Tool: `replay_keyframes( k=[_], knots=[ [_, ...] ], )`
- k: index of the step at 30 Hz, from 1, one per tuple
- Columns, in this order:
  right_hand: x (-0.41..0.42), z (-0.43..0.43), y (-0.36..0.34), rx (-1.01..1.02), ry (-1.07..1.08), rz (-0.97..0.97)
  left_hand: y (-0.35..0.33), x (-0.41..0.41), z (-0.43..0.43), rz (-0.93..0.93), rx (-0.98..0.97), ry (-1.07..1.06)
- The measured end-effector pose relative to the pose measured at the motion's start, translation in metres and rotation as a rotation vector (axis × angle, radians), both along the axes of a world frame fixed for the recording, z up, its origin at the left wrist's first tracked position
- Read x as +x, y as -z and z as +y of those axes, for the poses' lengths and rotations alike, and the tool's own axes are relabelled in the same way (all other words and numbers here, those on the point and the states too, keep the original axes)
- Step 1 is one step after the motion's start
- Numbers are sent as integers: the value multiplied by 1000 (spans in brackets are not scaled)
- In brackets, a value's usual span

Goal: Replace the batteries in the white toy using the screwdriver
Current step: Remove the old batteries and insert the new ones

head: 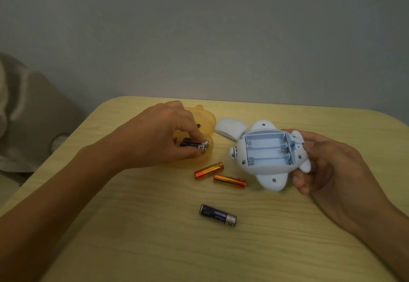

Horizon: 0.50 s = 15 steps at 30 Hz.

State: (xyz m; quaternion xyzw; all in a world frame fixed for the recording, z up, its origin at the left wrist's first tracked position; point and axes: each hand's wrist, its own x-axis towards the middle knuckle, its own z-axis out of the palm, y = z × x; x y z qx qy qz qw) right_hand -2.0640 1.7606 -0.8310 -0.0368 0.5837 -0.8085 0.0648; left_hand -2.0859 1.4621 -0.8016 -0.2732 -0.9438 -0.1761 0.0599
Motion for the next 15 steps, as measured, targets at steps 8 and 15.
replay_keyframes(
  k=[8, 15],
  knots=[
    [-1, 1, -1, -4, -1, -9, -14, 31, 32, -240, 92, 240],
    [-1, 2, 0, -24, 3, -15, -1, 39, 46, -337, -51, 297]
  ],
)
